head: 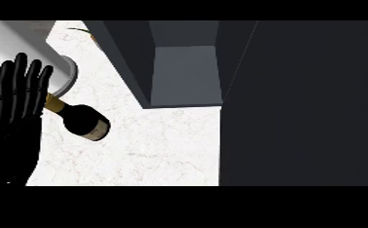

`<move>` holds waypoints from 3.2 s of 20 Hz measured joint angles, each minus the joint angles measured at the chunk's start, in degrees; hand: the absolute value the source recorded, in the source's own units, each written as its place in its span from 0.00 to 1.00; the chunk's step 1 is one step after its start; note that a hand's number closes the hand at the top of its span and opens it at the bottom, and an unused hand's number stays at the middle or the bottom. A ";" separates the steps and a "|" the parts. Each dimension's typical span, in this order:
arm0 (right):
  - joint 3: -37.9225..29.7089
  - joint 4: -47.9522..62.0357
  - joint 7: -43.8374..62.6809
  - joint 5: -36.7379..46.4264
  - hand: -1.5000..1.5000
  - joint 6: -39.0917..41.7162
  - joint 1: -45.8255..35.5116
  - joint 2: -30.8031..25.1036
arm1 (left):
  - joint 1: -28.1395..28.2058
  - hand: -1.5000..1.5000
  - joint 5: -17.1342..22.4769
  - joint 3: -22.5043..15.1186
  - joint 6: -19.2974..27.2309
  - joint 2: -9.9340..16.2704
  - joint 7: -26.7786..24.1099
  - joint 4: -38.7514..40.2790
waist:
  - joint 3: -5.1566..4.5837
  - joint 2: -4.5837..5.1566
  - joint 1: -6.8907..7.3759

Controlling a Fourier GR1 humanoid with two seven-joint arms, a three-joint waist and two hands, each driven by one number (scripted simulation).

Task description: Pick up the wine, place it into the cabinet and close the cabinet

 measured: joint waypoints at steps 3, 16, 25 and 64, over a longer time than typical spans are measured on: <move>0.34 -2.85 -0.51 -0.35 0.00 0.39 2.84 0.39 | -2.85 0.00 -4.84 -0.04 4.39 -1.25 2.00 0.84 | 0.04 0.49 0.69; 10.30 -10.71 6.03 -14.42 0.00 11.07 9.05 -0.60 | -19.63 0.00 -21.10 -3.61 39.64 -4.99 19.47 8.68 | 0.13 0.85 0.82; 10.84 -16.08 12.75 -16.87 0.00 9.76 8.83 -0.99 | -31.51 0.00 -43.73 -15.02 47.30 -5.21 45.12 7.79 | 0.12 0.69 1.70; 12.83 -17.34 23.54 -12.40 0.00 0.62 -1.33 0.05 | -42.63 0.00 -66.68 -16.51 31.68 -5.27 68.50 -1.14 | 0.02 0.79 1.87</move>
